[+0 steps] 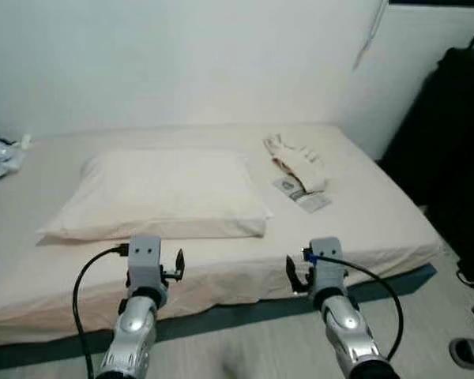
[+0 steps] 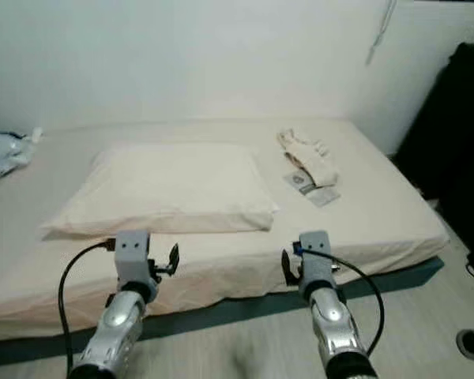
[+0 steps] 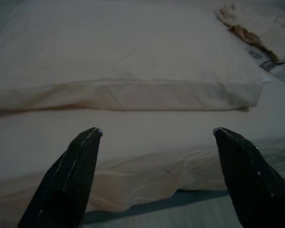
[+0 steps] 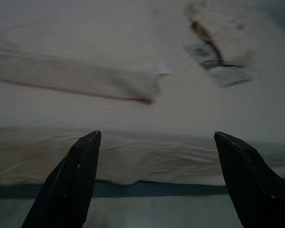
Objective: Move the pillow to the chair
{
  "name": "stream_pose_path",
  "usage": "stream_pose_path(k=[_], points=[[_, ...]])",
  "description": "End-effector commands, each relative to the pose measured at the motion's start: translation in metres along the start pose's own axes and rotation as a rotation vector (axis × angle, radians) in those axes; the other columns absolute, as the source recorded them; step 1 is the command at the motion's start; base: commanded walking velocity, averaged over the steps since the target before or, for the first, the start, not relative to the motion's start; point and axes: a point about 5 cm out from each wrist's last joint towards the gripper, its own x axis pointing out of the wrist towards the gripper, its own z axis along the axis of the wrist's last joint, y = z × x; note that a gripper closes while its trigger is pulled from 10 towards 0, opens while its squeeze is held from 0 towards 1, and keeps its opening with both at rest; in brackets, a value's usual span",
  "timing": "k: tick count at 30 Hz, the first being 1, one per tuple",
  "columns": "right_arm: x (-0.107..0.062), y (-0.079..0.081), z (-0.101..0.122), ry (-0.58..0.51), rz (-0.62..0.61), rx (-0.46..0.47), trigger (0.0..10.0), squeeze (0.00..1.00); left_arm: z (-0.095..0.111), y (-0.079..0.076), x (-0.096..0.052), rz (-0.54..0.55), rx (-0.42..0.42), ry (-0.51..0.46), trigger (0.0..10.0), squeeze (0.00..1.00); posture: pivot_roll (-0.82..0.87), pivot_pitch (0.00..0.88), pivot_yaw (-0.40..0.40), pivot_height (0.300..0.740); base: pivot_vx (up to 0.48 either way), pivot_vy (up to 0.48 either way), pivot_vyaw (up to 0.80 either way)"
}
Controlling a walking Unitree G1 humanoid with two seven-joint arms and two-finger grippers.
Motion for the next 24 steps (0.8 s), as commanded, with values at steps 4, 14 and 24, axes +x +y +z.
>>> stream_pose_path(k=[4,14,24], points=[[-0.0012,-0.0026,-0.0017,0.008,-0.003,-0.014,10.0,0.00,-0.0054,0.0000,-0.0043,-0.003,-0.017,0.001,10.0,0.00,0.00,0.066,-0.025,0.740,0.000,0.000,0.00],[-0.0009,-0.0035,-0.0007,0.003,-0.011,-0.001,10.0,0.00,-0.0031,0.0002,-0.0045,-0.014,-0.031,-0.020,10.0,0.00,0.00,0.067,-0.021,0.740,0.353,0.000,0.00],[-0.0015,-0.0029,-0.0010,0.001,-0.013,0.002,10.0,0.00,-0.0034,0.0009,-0.0050,-0.017,-0.033,-0.022,10.0,0.00,0.00,0.067,-0.019,0.740,0.422,0.000,0.00]])
